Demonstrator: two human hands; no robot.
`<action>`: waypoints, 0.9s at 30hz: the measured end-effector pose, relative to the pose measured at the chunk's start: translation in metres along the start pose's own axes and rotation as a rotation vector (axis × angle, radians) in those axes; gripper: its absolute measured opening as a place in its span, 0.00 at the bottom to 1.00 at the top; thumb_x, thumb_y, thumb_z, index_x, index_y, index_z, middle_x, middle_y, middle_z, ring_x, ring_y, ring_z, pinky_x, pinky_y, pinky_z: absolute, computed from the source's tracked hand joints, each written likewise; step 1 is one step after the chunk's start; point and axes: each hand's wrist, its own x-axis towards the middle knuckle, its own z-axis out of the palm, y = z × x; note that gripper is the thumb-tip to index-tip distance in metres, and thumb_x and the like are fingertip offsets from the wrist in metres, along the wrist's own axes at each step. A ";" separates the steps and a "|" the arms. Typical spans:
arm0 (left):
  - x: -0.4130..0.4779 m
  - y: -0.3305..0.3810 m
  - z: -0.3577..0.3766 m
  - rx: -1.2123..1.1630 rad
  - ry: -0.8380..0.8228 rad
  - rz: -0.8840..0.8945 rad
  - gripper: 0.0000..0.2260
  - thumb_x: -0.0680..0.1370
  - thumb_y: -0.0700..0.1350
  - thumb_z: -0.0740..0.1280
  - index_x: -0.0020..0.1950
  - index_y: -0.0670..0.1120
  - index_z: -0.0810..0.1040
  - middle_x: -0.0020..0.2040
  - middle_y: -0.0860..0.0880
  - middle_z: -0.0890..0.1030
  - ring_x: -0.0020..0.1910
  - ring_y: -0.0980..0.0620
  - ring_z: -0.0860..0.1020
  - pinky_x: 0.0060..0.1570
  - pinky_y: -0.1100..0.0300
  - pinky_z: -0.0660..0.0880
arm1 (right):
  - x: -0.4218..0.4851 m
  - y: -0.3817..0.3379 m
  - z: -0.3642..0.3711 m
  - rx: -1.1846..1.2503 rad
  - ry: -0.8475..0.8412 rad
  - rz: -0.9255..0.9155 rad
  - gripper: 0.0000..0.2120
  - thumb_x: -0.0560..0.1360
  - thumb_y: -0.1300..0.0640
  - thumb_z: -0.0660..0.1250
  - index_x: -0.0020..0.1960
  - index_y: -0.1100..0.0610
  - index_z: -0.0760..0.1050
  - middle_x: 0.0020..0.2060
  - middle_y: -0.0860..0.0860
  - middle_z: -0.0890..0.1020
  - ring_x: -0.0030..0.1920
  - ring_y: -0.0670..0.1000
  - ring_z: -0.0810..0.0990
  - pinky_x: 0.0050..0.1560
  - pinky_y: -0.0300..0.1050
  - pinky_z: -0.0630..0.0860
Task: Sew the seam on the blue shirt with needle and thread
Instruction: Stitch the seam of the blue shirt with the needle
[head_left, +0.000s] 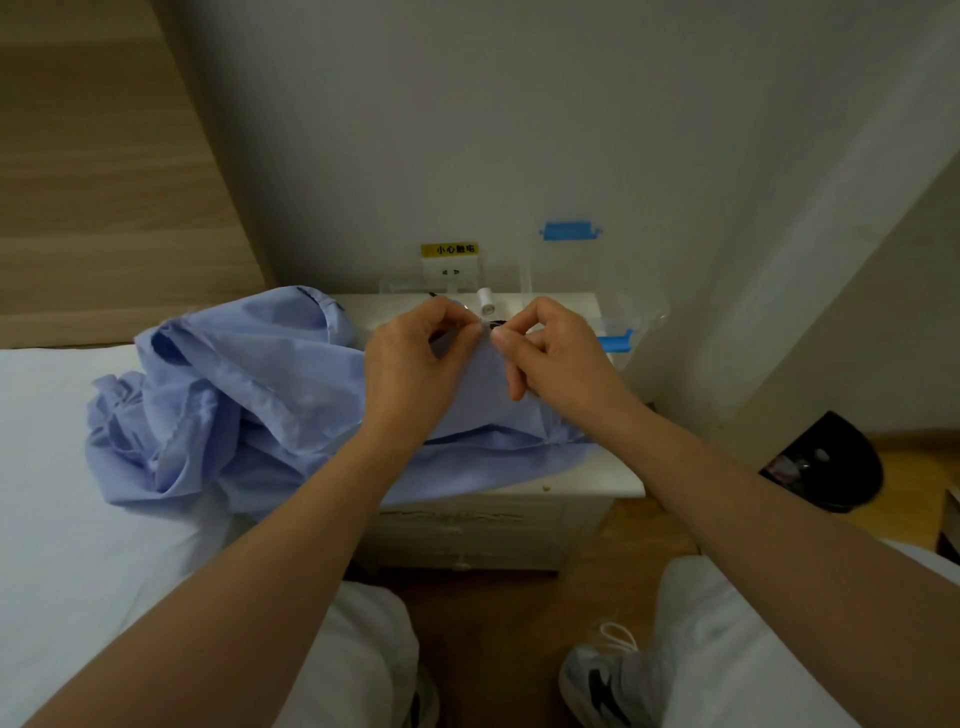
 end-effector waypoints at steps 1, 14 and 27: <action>-0.001 0.000 0.001 0.000 -0.026 0.004 0.03 0.78 0.45 0.68 0.46 0.51 0.80 0.41 0.57 0.81 0.43 0.59 0.79 0.46 0.63 0.76 | 0.000 -0.002 0.000 0.022 -0.009 0.011 0.07 0.81 0.59 0.62 0.50 0.64 0.70 0.25 0.54 0.77 0.21 0.42 0.71 0.29 0.30 0.67; 0.002 0.002 -0.003 -0.112 -0.230 0.001 0.04 0.78 0.46 0.65 0.46 0.49 0.78 0.38 0.49 0.79 0.38 0.53 0.75 0.38 0.60 0.71 | 0.013 -0.004 -0.002 0.107 0.004 0.206 0.12 0.80 0.54 0.64 0.42 0.60 0.77 0.37 0.54 0.77 0.36 0.45 0.74 0.35 0.28 0.72; 0.005 0.002 -0.011 -0.174 -0.273 -0.020 0.07 0.80 0.41 0.65 0.44 0.51 0.76 0.38 0.46 0.76 0.37 0.55 0.71 0.37 0.68 0.66 | 0.026 -0.020 -0.047 0.325 0.187 0.243 0.08 0.81 0.60 0.59 0.44 0.57 0.71 0.28 0.48 0.66 0.23 0.43 0.61 0.23 0.36 0.62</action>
